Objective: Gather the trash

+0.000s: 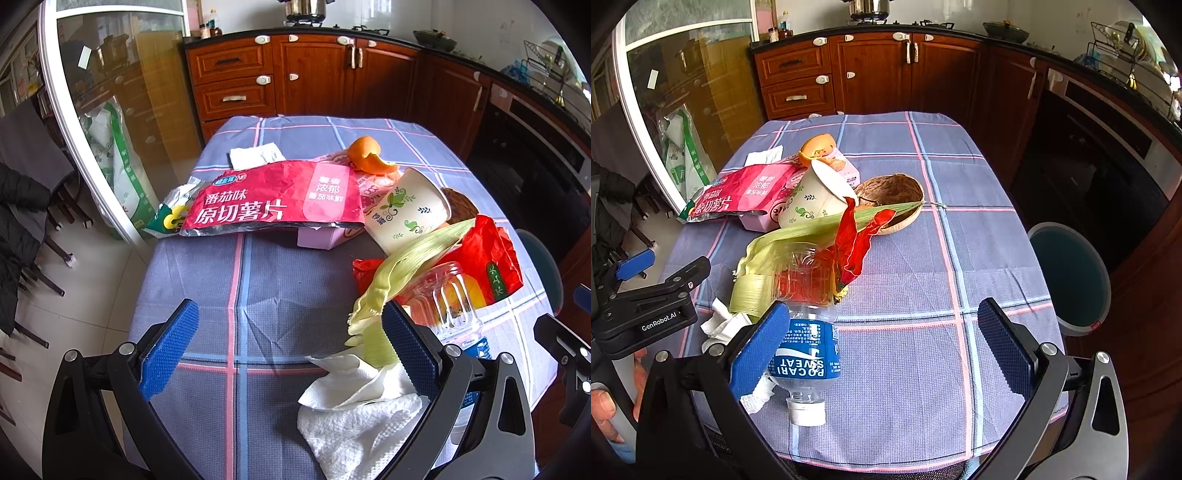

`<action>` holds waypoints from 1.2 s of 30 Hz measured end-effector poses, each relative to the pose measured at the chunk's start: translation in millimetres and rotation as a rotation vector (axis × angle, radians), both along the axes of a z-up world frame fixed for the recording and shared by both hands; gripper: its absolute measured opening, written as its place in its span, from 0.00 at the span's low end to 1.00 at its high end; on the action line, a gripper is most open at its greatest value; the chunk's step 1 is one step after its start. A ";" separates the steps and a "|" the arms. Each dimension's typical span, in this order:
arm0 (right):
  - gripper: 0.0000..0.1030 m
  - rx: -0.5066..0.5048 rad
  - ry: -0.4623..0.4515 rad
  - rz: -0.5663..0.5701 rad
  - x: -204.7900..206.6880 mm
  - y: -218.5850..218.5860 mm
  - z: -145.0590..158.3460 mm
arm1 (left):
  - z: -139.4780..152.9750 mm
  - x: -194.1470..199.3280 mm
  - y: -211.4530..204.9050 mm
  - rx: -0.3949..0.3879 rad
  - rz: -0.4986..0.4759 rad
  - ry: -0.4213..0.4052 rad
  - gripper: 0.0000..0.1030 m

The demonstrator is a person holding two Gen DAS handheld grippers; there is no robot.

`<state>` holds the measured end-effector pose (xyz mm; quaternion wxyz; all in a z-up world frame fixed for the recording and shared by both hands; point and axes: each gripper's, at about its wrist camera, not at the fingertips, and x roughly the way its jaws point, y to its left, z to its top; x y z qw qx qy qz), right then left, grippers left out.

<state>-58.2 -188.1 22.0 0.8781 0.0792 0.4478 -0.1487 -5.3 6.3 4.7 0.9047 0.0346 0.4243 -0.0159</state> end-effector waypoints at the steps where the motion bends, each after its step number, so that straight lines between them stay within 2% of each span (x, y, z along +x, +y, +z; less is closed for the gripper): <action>1: 0.95 0.000 0.000 0.000 0.1 0.4 -0.3 | -0.3 0.0 -0.2 0.001 -0.001 0.000 0.96; 13: 0.95 0.029 -0.003 0.043 15.5 3.8 -1.1 | -5.4 4.3 3.6 -0.012 -0.012 0.001 0.96; 19: 0.95 0.075 0.018 0.053 38.9 1.1 -14.3 | -13.3 14.6 18.0 -0.040 -0.062 0.024 0.96; 25: 0.94 0.122 0.037 0.042 60.9 -7.4 -32.9 | -20.5 8.0 29.2 -0.043 -0.108 0.031 0.96; 26: 0.91 0.137 0.042 0.040 64.0 -9.5 -36.7 | -22.4 7.0 29.4 -0.042 -0.116 0.037 0.96; 28: 0.75 0.166 0.058 0.041 68.7 -12.3 -43.2 | -26.2 4.9 29.1 -0.050 -0.137 0.052 0.96; 29: 0.71 0.195 0.062 0.046 70.7 -14.1 -46.8 | -27.5 4.1 28.5 -0.054 -0.148 0.059 0.96; 33: 0.66 0.234 0.049 0.054 72.1 -14.1 -48.2 | -33.8 -3.4 22.5 -0.055 -0.225 0.093 0.96; 35: 0.53 0.260 0.031 0.062 70.6 -14.2 -47.0 | -36.5 -7.0 18.8 -0.050 -0.261 0.108 0.96; 36: 0.36 0.273 0.023 0.064 69.9 -15.5 -45.9 | -38.1 -9.2 17.6 -0.050 -0.277 0.117 0.96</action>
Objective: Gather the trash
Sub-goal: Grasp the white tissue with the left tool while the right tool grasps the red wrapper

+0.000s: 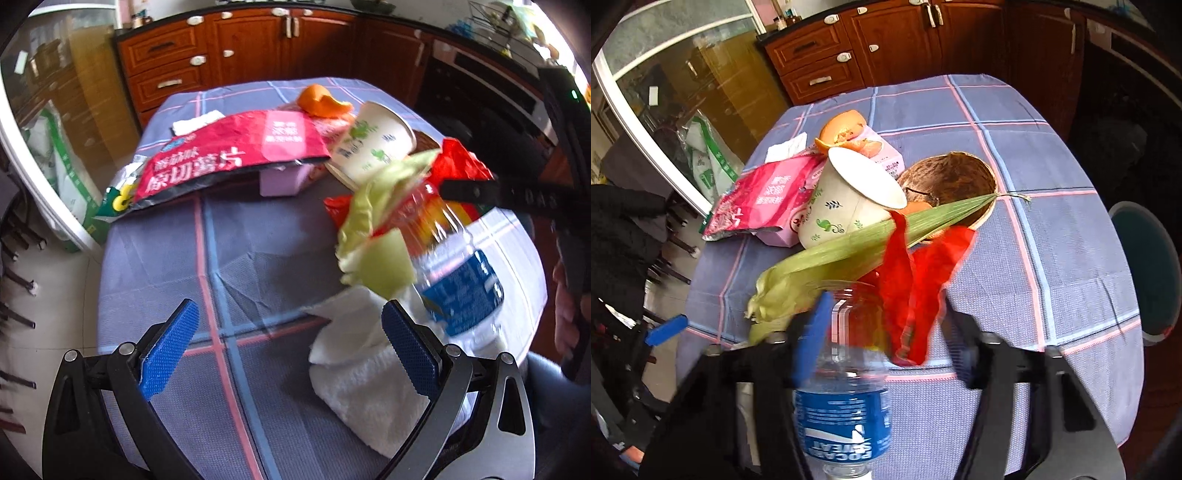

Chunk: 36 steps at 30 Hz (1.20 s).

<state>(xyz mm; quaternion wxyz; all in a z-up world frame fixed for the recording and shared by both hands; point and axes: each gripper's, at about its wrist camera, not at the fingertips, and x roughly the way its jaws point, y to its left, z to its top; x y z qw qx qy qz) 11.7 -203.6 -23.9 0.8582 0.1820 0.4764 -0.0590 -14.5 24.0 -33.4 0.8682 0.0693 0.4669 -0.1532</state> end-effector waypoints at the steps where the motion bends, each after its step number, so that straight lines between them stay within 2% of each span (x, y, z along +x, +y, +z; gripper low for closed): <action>1: 0.15 -0.003 -0.001 -0.002 0.0 -0.3 0.8 | -1.0 -1.7 -1.4 -0.002 -0.012 0.008 0.96; 2: 0.08 -0.005 0.009 0.001 0.5 -0.5 -0.5 | -2.4 -3.1 -2.3 -0.005 -0.023 0.018 0.96; 3: 0.06 -0.002 0.009 0.002 0.4 -1.0 -1.5 | -4.1 -4.9 -3.4 -0.013 -0.038 0.033 0.96; 10: 0.07 -0.063 0.011 -0.007 -5.6 -4.8 -0.5 | -15.5 -15.7 -20.0 -0.049 -0.138 0.116 0.96; 16: 0.07 -0.208 0.008 -0.075 -20.4 -20.9 2.6 | -22.8 -21.7 -22.4 -0.070 -0.157 0.173 0.96; 21: 0.07 -0.213 0.021 -0.118 -32.6 -37.0 0.1 | -25.3 -25.1 -28.5 -0.104 -0.202 0.233 0.96; 24: 0.10 -0.196 0.026 -0.121 -35.7 -39.2 -0.5 | -28.6 -27.7 -40.8 -0.084 -0.252 0.256 0.96; 27: 0.13 -0.183 0.019 -0.119 -36.7 -40.1 -0.6 | -35.7 -25.9 -49.8 -0.043 -0.257 0.268 0.96; 28: 0.20 -0.180 0.018 -0.116 -36.7 -40.0 -0.5 | -36.2 -23.9 -50.5 -0.035 -0.246 0.260 0.91; 29: 0.25 -0.177 0.021 -0.115 -36.1 -39.6 -0.6 | -36.3 -22.5 -49.1 -0.026 -0.228 0.257 0.74; 30: 0.36 -0.175 0.021 -0.114 -36.5 -38.9 -0.9 | -35.3 -20.9 -47.6 -0.011 -0.207 0.241 0.66; 31: 0.44 -0.171 0.022 -0.113 -37.6 -37.7 -1.5 | -33.5 -17.7 -42.7 -0.007 -0.184 0.235 0.41; 32: 0.47 -0.160 0.023 -0.111 -37.9 -38.2 -2.6 | -32.7 -14.5 -37.8 -0.027 -0.167 0.248 0.19; 34: 0.50 -0.146 0.026 -0.113 -38.0 -38.8 -5.0 | -31.9 -8.9 -23.7 -0.101 -0.128 0.293 0.12; 36: 0.50 -0.128 0.027 -0.118 -37.2 -40.8 -7.3 | -28.8 -9.2 -15.5 -0.084 -0.099 0.273 0.11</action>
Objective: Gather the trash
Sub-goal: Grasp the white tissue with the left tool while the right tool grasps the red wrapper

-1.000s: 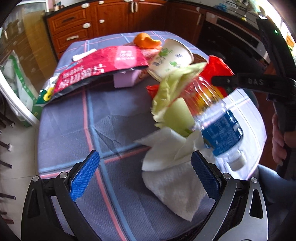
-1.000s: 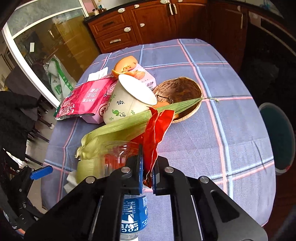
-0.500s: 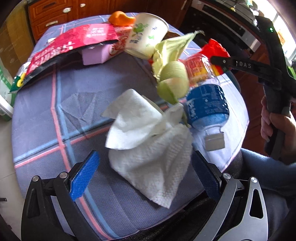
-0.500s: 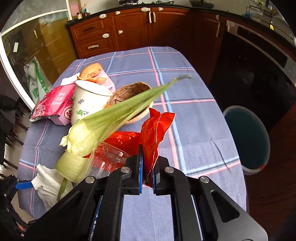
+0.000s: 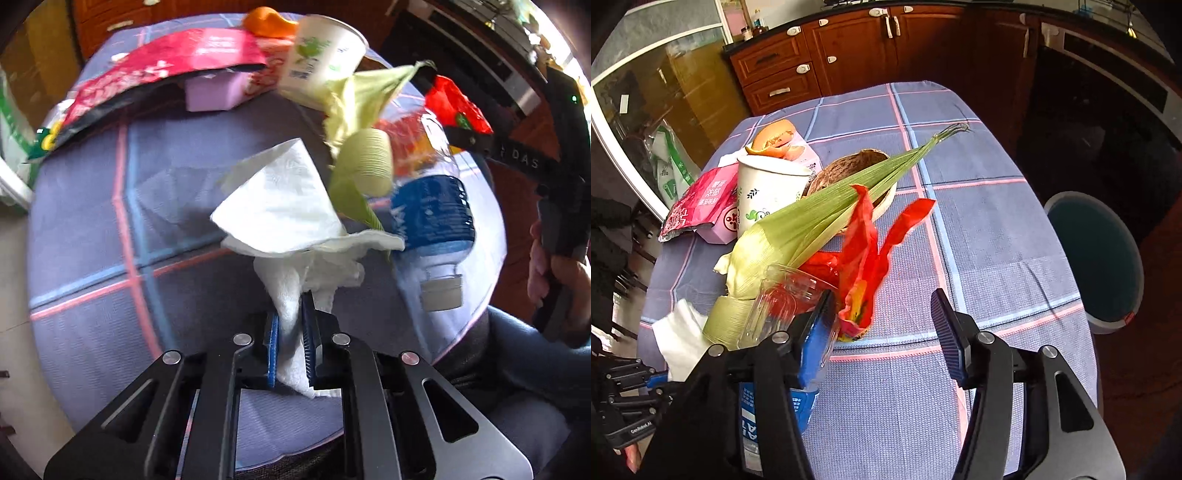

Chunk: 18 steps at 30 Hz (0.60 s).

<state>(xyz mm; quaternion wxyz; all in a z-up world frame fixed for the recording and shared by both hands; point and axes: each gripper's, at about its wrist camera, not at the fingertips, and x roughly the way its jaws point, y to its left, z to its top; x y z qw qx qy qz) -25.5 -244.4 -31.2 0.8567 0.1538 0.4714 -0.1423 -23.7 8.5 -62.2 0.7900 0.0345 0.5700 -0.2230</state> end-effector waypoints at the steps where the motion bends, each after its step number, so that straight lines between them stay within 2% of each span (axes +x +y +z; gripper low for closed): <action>1: 0.50 0.012 -0.001 -0.004 1.2 -1.1 -1.1 | 1.6 0.0 3.5 0.002 0.007 -0.003 0.11; 3: 0.50 0.034 -0.006 -0.013 4.0 -3.6 -3.8 | 4.1 1.0 11.0 -0.006 0.026 -0.003 0.12; 4: 0.44 0.046 -0.009 -0.014 5.8 -3.9 -4.8 | 4.2 1.4 13.5 -0.010 0.034 -0.001 0.13; 5: 0.35 0.063 -0.012 -0.011 8.2 -4.1 -6.6 | 4.7 1.7 13.9 -0.010 0.037 0.001 0.15; 6: 0.14 0.079 -0.006 -0.005 10.3 -3.6 -8.2 | 6.3 2.2 13.7 -0.008 0.035 0.002 0.15; 7: 0.09 0.092 0.000 0.000 12.5 -2.1 -9.9 | 5.8 1.1 13.9 -0.005 0.030 0.003 0.16; 9: 0.07 0.080 0.000 0.015 15.6 3.2 -10.0 | 4.6 -2.6 12.0 0.006 0.020 -0.001 0.32; 10: 0.06 0.068 -0.002 0.019 15.8 4.8 -9.5 | 3.9 -3.4 8.2 0.011 0.018 -0.008 0.47; 11: 0.06 0.057 -0.006 0.022 15.9 7.6 -7.5 | 4.5 -4.1 6.8 0.013 0.016 -0.016 0.58; 13: 0.05 0.037 -0.023 0.024 14.4 11.3 -1.5 | 4.1 -5.2 5.1 0.019 0.010 -0.029 0.59; 15: 0.05 0.022 -0.048 0.023 11.0 13.4 7.5 | 1.0 -3.5 2.4 0.027 0.017 -0.042 0.56; 16: 0.05 0.010 -0.065 0.021 9.1 14.4 13.9 | 0.4 -3.1 1.9 0.036 0.029 -0.050 0.30; 17: 0.05 -0.001 -0.079 0.018 7.9 13.4 19.6 | 0.6 -2.5 2.1 0.031 0.030 -0.043 0.10; 18: 0.05 -0.019 -0.098 0.015 5.3 13.7 27.4 | 4.0 -2.5 4.0 0.014 0.035 -0.042 0.10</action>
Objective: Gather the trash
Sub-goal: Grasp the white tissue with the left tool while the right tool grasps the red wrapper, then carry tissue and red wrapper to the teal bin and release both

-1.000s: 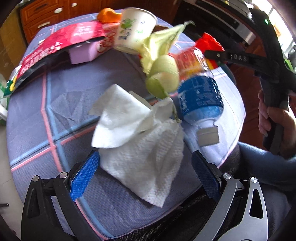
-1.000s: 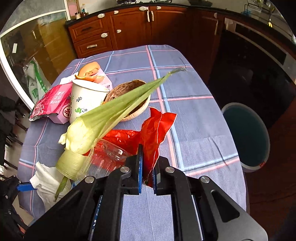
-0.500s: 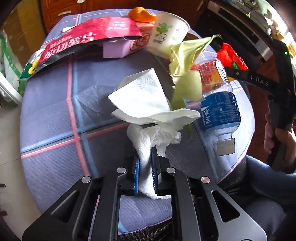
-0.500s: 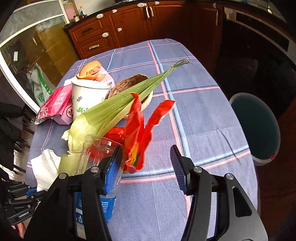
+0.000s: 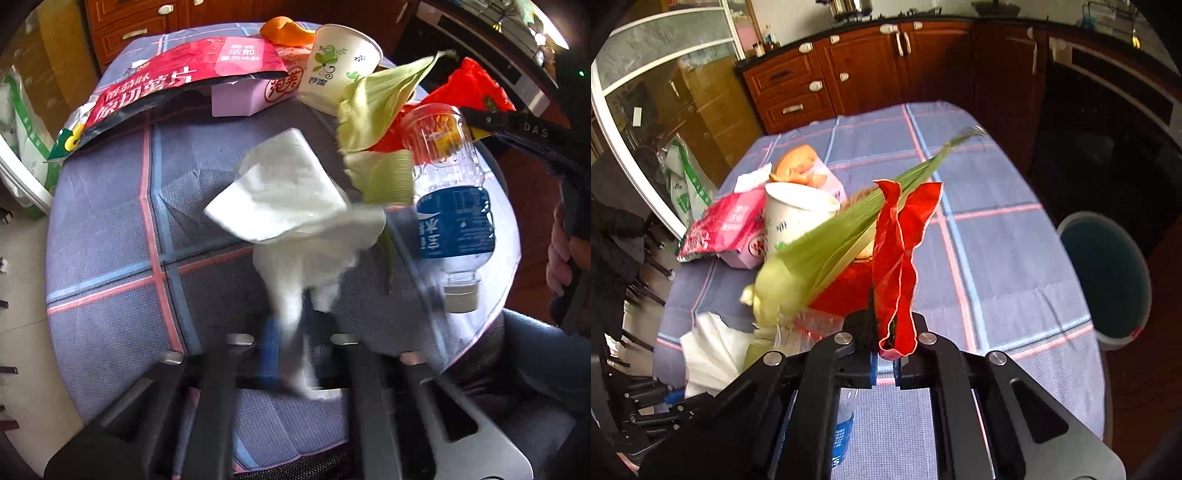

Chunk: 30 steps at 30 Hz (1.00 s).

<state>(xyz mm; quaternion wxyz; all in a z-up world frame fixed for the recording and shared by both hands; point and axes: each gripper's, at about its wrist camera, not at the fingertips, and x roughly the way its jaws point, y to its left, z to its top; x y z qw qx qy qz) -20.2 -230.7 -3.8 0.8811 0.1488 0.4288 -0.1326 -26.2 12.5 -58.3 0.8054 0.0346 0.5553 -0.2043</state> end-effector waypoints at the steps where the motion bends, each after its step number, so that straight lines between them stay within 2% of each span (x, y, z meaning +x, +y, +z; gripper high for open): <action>1: 0.05 -0.014 -0.014 -0.004 -1.3 -1.5 6.3 | 5.6 -1.5 1.9 -0.001 0.006 -0.018 0.09; 8: 0.05 -0.060 -0.095 -0.034 -10.8 -12.4 42.1 | 76.5 -14.8 17.2 -0.065 0.024 -0.191 0.09; 14: 0.05 -0.154 -0.171 -0.063 -24.9 -18.3 77.6 | 129.7 -16.3 14.9 -0.141 0.015 -0.312 0.09; 19: 0.05 -0.172 -0.183 -0.082 -32.7 -28.7 92.1 | 147.4 -5.5 -14.9 -0.142 -0.032 -0.356 0.09; 22: 0.05 -0.182 -0.200 -0.111 -46.5 -36.1 101.0 | 160.2 1.6 -24.5 -0.179 -0.042 -0.378 0.10; 27: 0.05 -0.198 -0.227 -0.164 -63.8 -54.3 115.7 | 178.7 7.1 -47.4 -0.180 -0.083 -0.424 0.10; 30: 0.05 -0.229 -0.216 -0.190 -69.7 -67.8 116.7 | 178.2 18.0 -81.7 -0.155 -0.141 -0.433 0.10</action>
